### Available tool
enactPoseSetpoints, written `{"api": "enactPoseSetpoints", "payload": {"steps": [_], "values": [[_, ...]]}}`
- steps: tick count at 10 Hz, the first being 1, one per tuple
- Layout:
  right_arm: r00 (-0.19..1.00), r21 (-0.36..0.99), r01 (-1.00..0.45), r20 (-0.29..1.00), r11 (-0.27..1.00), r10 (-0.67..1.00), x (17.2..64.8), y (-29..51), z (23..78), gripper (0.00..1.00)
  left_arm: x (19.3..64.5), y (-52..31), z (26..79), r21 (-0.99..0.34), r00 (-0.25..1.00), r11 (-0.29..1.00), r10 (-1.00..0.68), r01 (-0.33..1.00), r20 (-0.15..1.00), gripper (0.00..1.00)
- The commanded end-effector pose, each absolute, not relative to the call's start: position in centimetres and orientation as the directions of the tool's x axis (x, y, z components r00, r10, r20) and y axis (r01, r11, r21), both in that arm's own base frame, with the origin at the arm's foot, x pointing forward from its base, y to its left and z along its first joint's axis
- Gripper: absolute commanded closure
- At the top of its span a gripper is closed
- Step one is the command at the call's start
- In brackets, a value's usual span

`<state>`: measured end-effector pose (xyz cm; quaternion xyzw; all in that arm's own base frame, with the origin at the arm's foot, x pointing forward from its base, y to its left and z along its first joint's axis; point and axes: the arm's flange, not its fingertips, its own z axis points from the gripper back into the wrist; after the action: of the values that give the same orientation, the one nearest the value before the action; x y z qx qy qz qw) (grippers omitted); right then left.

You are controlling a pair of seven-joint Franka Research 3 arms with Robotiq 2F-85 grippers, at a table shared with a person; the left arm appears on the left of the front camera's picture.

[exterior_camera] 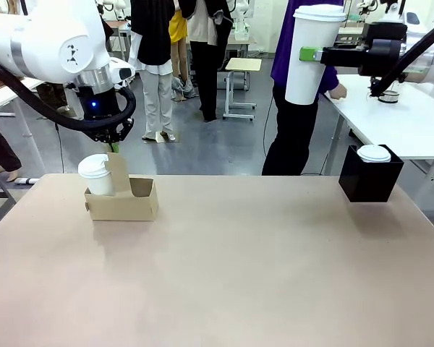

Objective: Pour a drink into a cup and package it in a carrier.
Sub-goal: Position the Cup Carrier in the center of the table.

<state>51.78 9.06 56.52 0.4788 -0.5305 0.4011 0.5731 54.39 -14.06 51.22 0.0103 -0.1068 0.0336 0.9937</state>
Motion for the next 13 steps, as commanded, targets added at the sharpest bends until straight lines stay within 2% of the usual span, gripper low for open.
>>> {"api": "enactPoseSetpoints", "payload": {"steps": [1,6,7,10,11,12,13], "values": [[0.108,0.117,-0.968,0.993,0.221,-0.049,51.7,9.1,56.9,0.20,52.2,-15.2,54.5,0.002,0.966,0.990,0.137,-0.141,0.218,0.91],[0.108,0.117,-0.968,0.993,0.221,-0.049,51.7,9.1,56.9,0.20,43.6,-21.8,61.2,-0.024,0.957,0.981,0.195,-0.195,0.216,0.91],[0.108,0.117,-0.968,0.993,0.221,-0.049,51.7,9.1,56.9,0.20,42.4,-22.5,61.8,-0.015,0.947,0.982,0.187,-0.190,0.261,0.91],[0.108,0.117,-0.968,0.993,0.221,-0.049,51.7,9.1,56.9,0.20,43.3,-20.2,60.8,0.022,0.924,0.966,0.240,-0.258,0.297,0.91],[0.108,0.117,-0.968,0.993,0.221,-0.049,51.7,9.1,56.9,0.20,45.0,-18.7,60.3,0.019,0.919,0.962,0.253,-0.271,0.302,0.33],[0.108,0.117,-0.968,0.993,0.221,-0.049,51.7,9.1,56.9,0.20,47.3,-16.9,59.7,0.024,0.919,0.962,0.252,-0.272,0.304,0.33],[0.108,0.117,-0.968,0.993,0.221,-0.049,51.7,9.1,56.9,0.20,49.4,-15.7,58.9,0.028,0.928,0.967,0.234,-0.253,0.289,0.00]]}}
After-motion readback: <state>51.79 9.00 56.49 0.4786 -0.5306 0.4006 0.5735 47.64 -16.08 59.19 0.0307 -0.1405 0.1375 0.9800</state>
